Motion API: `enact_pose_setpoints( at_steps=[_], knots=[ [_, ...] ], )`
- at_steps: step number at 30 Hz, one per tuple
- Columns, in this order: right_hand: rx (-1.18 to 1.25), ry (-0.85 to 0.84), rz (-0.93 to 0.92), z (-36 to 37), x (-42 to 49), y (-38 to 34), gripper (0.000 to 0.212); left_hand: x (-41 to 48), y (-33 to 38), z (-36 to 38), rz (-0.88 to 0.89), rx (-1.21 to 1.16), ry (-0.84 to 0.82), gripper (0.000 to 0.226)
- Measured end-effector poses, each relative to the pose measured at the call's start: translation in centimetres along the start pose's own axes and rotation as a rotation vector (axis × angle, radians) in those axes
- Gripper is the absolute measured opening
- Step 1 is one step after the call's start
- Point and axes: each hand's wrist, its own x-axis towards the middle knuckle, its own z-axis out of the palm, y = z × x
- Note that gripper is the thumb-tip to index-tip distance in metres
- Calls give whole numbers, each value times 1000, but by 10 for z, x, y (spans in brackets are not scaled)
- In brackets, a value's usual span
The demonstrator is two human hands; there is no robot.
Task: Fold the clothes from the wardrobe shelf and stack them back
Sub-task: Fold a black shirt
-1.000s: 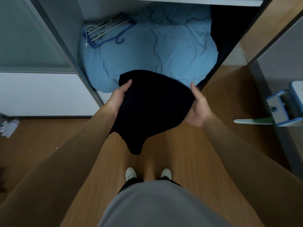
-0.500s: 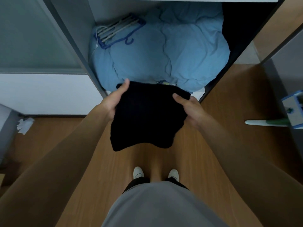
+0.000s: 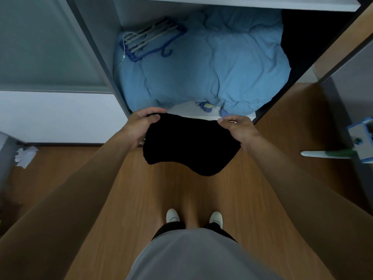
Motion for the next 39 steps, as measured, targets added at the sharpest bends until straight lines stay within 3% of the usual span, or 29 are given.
enact_pose_setpoints(
  at_steps=[2,3,5,7,11,13,17,19,22,25,27,30,34,36,39],
  knots=[
    [-71,-16,4,7,4,-4,21,1,4,-8,-26,17,-128,35],
    [-91,-7,0,10,7,-7,19,2,6,-12,-50,63,-188,54],
    [-100,4,-4,16,14,-10,15,6,7,-17,-83,278,-222,92],
    [-141,-5,-10,21,17,-12,16,11,6,-17,-73,556,-237,102],
    [-260,-222,-23,22,10,-21,35,22,-1,-14,15,916,-264,83],
    [-435,-359,-9,21,4,-28,53,24,1,-13,32,927,-227,74],
    [-983,-576,-62,30,-5,-33,67,18,18,-17,75,885,-101,54],
    [-1201,-621,-120,34,-1,-26,57,14,27,-16,77,912,-63,47],
    [-1335,-432,-253,25,7,-24,28,9,36,-8,21,1200,-139,45],
    [-1303,-229,-417,-4,17,-35,6,4,41,7,-30,1371,-139,32],
    [-1211,-149,-478,-27,25,-38,10,1,49,22,-6,1404,-57,25],
    [-875,-110,-473,-56,36,-43,14,0,69,39,134,1403,151,17],
    [-225,-230,-321,-87,47,-59,24,2,96,55,181,1188,304,19],
    [-53,-285,-301,-98,53,-69,34,0,106,65,165,953,398,8],
    [110,-338,-311,-111,65,-86,34,-6,115,79,170,537,502,10]
  ],
)
